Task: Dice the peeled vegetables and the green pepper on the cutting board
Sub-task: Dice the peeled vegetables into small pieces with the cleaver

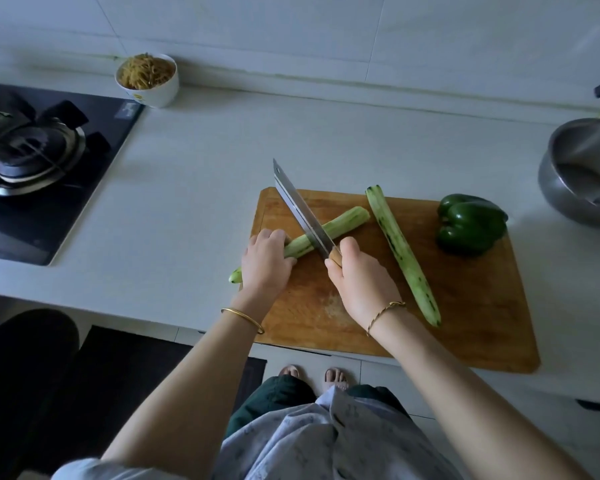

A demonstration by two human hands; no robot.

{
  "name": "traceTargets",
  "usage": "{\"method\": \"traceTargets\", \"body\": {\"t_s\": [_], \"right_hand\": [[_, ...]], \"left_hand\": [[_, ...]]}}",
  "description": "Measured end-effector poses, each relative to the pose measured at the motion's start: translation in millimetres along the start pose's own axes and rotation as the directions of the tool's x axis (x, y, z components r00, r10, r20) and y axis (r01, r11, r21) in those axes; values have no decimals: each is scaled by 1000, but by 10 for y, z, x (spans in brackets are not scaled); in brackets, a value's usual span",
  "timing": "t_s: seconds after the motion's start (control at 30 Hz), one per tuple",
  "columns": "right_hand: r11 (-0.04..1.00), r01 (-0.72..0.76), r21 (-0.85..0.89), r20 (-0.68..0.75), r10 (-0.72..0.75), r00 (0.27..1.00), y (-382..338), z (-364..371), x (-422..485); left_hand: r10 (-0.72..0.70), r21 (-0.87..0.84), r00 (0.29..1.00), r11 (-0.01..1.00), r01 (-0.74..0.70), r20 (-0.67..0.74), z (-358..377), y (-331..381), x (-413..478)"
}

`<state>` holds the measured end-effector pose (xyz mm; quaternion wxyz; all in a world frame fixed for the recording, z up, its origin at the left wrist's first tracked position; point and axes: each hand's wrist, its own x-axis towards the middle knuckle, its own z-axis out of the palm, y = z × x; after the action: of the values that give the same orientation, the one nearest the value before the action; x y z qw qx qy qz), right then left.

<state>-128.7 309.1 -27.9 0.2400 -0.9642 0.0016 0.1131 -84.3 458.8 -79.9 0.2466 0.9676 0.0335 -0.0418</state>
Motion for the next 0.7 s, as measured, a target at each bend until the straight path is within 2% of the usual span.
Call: {"method": "traceTargets", "body": {"t_s": [0.23,0.43,0.6,0.7], "right_hand": [[998,-48,35,39,47,998,43,144,55],[929,-144,342,103,115,988,261,81,113],[877,-192,441,177,124,976,379,5,18],[835,-174,521,152,110,982,342,-71,-18]], "left_hand": [[-9,-21,1000,1000,9,-1,39,-20,-4],[-113,-182,991,976,123,66,-28,-56,18],[-255,-389,960,878,281,117,-69,37,161],[-312,-378,943,864,333,118,-30,116,241]]}}
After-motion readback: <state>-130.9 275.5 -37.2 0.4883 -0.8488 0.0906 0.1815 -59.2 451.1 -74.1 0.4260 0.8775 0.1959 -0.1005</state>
